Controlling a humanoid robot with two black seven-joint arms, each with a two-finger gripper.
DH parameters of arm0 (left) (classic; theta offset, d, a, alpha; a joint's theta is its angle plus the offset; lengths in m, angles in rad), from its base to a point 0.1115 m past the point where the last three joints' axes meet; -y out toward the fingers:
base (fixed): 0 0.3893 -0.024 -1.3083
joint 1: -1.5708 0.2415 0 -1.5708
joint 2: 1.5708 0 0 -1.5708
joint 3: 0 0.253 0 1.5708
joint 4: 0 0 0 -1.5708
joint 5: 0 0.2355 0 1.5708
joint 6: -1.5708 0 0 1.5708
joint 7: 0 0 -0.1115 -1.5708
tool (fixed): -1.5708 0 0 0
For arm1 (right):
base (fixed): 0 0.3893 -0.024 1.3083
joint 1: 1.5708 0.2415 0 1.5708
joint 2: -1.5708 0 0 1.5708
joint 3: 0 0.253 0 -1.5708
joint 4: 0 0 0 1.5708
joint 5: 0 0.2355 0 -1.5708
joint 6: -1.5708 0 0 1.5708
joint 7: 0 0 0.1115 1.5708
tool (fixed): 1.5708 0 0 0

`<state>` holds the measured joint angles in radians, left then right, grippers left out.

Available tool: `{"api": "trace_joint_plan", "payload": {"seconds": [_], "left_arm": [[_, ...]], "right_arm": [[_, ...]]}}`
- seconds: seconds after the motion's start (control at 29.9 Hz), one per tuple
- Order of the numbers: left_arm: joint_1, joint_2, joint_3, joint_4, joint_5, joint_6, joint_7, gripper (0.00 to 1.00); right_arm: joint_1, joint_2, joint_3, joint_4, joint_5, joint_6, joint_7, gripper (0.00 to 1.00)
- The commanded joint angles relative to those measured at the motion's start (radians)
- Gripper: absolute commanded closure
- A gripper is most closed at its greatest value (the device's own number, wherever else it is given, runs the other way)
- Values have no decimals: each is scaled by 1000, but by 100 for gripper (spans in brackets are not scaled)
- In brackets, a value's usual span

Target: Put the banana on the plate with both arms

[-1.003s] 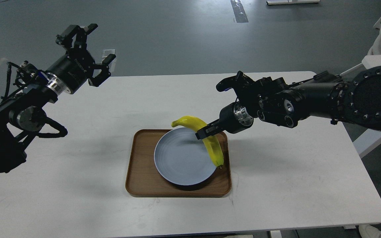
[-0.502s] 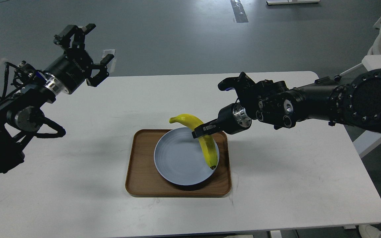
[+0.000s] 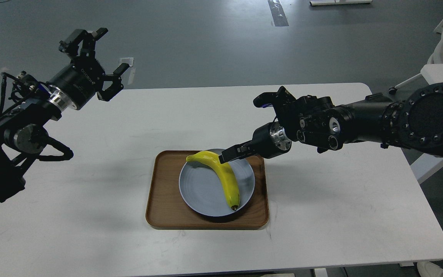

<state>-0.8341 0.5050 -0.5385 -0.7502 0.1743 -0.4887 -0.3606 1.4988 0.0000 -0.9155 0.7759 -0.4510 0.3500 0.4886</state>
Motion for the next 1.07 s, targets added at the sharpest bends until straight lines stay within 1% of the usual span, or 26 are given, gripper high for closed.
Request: {"api": "trace_joint_plan", "payload": {"seconds": [0.0, 0.07, 0.1, 0.17, 0.2, 0.23, 0.3, 0.33, 0.5, 0.64, 0.84, 0.9, 1.04], "left_arm": [[0, 1, 0, 0, 1, 0, 0, 2], [0, 1, 0, 0, 1, 0, 0, 2], [0, 1, 0, 0, 1, 0, 0, 2], [3, 0, 0, 0, 1, 0, 0, 2], [3, -2, 0, 0, 1, 0, 0, 2], [4, -5, 0, 0, 1, 0, 0, 2], [6, -9, 0, 0, 1, 0, -1, 2], [9, -14, 2, 0, 1, 0, 0, 2], [36, -46, 2, 12, 1, 0, -1, 2], [70, -71, 2, 15, 1, 0, -1, 2], [125, -112, -17, 41, 1, 0, -6, 2], [141, -126, -41, 55, 1, 0, -5, 2], [151, -140, -55, 63, 1, 0, -1, 2]], "right_arm": [[14, 0, 90, -21, 23, -3, 0, 4], [-2, -5, 199, -26, 29, -8, 0, 4], [-8, -40, 242, -24, 31, -8, 0, 4], [-89, -170, 412, -21, 55, -9, 0, 4], [-118, -202, 459, -21, 64, -9, 0, 4], [-174, -254, 557, -20, 87, -9, 0, 4], [-245, -304, 650, -18, 110, -9, 0, 4], [-323, -343, 737, -14, 132, -8, 0, 4], [-598, -406, 1036, -14, 205, -6, 0, 4], [-742, -411, 1211, -12, 259, -3, 0, 4], [-845, -410, 1316, -4, 268, -2, 0, 4], [-856, -411, 1319, 5, 269, 0, 0, 1], [-859, -411, 1319, 6, 270, 1, 0, 0]]}}
